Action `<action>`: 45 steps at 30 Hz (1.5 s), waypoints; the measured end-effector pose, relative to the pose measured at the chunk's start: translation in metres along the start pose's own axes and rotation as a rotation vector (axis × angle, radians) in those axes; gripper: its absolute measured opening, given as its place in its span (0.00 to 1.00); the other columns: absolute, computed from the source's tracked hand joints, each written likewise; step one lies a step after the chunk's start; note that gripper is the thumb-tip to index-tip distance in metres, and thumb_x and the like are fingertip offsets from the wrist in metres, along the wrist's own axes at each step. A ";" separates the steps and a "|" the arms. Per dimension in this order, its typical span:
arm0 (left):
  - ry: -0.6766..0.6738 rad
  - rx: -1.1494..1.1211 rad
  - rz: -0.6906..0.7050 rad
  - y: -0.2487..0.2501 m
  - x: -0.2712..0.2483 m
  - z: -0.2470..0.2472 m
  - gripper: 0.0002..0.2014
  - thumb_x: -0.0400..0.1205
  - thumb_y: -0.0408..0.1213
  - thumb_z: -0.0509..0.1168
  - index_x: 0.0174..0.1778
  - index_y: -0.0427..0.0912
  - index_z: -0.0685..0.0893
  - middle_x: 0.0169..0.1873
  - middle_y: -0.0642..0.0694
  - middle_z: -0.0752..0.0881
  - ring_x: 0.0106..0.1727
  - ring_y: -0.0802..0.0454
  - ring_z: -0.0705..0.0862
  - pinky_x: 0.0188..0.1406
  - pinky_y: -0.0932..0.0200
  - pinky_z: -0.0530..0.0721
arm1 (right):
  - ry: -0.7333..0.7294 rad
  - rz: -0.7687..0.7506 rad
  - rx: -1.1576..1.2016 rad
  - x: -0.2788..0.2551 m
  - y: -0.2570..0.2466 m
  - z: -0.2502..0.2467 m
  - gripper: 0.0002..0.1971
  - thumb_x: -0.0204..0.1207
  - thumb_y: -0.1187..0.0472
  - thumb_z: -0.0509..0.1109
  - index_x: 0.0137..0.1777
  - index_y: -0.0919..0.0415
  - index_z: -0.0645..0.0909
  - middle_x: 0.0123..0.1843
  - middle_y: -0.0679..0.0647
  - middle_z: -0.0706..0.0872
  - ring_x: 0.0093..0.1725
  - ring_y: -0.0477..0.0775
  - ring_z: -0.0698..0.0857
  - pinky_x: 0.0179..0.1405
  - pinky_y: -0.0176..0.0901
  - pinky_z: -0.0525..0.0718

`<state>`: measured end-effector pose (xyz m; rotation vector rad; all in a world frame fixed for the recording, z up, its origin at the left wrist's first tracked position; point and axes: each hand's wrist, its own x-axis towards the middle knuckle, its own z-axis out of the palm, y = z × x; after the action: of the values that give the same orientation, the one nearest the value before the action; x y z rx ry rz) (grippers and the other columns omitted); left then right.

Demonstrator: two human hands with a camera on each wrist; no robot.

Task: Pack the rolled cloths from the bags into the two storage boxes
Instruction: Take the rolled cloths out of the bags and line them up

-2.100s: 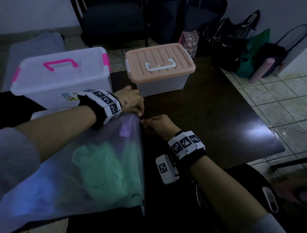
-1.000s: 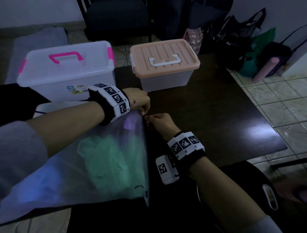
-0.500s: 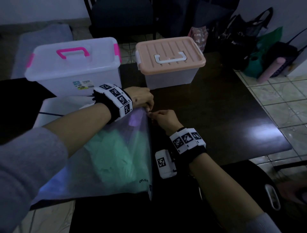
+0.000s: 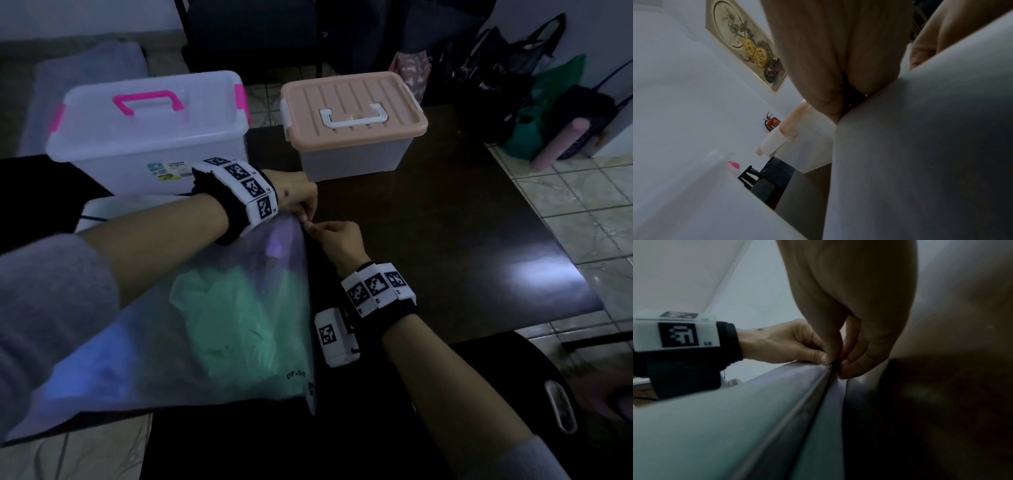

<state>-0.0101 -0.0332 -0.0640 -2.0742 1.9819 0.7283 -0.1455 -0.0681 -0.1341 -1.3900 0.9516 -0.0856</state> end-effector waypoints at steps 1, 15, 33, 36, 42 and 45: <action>-0.004 0.002 -0.012 0.000 0.001 0.001 0.08 0.79 0.31 0.66 0.50 0.39 0.89 0.44 0.48 0.86 0.45 0.58 0.79 0.43 0.67 0.71 | 0.000 -0.001 -0.004 0.000 -0.001 0.000 0.12 0.75 0.54 0.72 0.52 0.61 0.85 0.52 0.59 0.88 0.54 0.57 0.86 0.59 0.56 0.85; 0.070 -0.008 -0.120 0.002 0.002 0.011 0.07 0.79 0.34 0.63 0.45 0.42 0.87 0.46 0.43 0.85 0.50 0.45 0.81 0.54 0.49 0.80 | -0.008 0.014 -0.039 -0.005 0.003 -0.008 0.08 0.76 0.55 0.72 0.45 0.60 0.85 0.44 0.57 0.86 0.46 0.55 0.85 0.57 0.55 0.86; 0.185 -0.060 -0.014 -0.008 -0.012 0.005 0.02 0.77 0.37 0.69 0.44 0.45 0.86 0.42 0.49 0.86 0.44 0.55 0.82 0.41 0.66 0.76 | -0.106 0.112 0.109 -0.006 -0.005 -0.012 0.06 0.79 0.60 0.68 0.48 0.61 0.83 0.43 0.57 0.85 0.40 0.51 0.83 0.44 0.43 0.84; 0.124 0.010 0.015 -0.005 -0.013 0.004 0.05 0.79 0.37 0.67 0.47 0.45 0.88 0.47 0.48 0.84 0.50 0.51 0.82 0.51 0.53 0.80 | -0.075 0.117 0.115 -0.004 -0.005 -0.011 0.08 0.80 0.59 0.68 0.50 0.63 0.84 0.38 0.55 0.84 0.36 0.50 0.82 0.35 0.39 0.81; 0.147 0.099 0.049 -0.001 -0.008 0.008 0.08 0.80 0.35 0.66 0.50 0.37 0.86 0.49 0.44 0.81 0.53 0.48 0.80 0.47 0.57 0.76 | -0.084 0.142 0.134 -0.003 -0.004 -0.016 0.13 0.79 0.58 0.68 0.59 0.66 0.83 0.48 0.59 0.87 0.47 0.54 0.86 0.49 0.47 0.85; 0.177 0.135 0.031 0.000 -0.007 0.008 0.09 0.80 0.37 0.66 0.52 0.37 0.83 0.48 0.47 0.78 0.49 0.54 0.76 0.44 0.62 0.70 | -0.107 0.134 0.165 -0.005 -0.003 -0.018 0.11 0.80 0.60 0.67 0.58 0.65 0.82 0.52 0.61 0.87 0.51 0.57 0.87 0.55 0.50 0.86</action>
<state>-0.0119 -0.0233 -0.0679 -2.0967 2.0942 0.4152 -0.1577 -0.0802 -0.1267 -1.1652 0.9247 0.0103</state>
